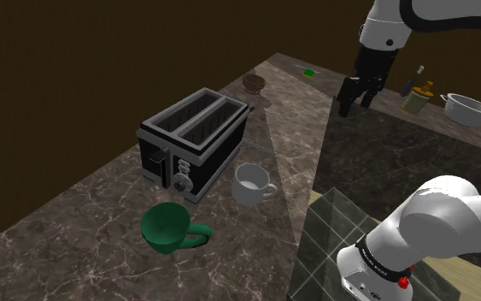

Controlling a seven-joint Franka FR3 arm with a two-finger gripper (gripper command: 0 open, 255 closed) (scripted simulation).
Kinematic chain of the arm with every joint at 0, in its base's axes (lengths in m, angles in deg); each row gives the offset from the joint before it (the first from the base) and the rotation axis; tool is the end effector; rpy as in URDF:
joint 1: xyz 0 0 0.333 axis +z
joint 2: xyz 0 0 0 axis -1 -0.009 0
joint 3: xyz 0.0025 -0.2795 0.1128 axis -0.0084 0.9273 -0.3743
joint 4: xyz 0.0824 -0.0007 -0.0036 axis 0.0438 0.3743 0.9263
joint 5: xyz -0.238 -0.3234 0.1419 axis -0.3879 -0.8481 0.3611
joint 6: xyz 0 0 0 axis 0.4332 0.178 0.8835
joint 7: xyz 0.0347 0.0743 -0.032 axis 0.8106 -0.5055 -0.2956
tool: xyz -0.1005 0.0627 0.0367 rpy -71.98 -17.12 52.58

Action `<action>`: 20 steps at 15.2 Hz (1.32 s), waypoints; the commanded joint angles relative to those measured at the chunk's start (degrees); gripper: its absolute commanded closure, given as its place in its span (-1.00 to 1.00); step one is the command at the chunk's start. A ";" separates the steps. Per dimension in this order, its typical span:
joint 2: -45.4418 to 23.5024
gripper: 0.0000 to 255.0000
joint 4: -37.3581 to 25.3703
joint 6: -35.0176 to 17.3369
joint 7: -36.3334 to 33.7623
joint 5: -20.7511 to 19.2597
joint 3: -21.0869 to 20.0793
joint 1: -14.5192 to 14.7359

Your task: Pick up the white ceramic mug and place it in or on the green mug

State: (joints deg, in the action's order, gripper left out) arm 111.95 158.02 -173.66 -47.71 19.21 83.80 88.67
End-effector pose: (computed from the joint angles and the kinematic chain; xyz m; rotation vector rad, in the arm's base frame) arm 0.3424 0.0053 0.5517 2.9757 -0.1591 -0.1568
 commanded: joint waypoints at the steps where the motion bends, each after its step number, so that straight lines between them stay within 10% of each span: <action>1: 0.00 -1.00 0.00 0.00 0.00 0.00 0.00 0.00; 20: -16.80 -1.00 7.92 -27.97 -23.56 13.86 -18.59 5.81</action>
State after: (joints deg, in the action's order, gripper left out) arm 97.52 166.53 -199.50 -69.84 32.85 66.43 94.48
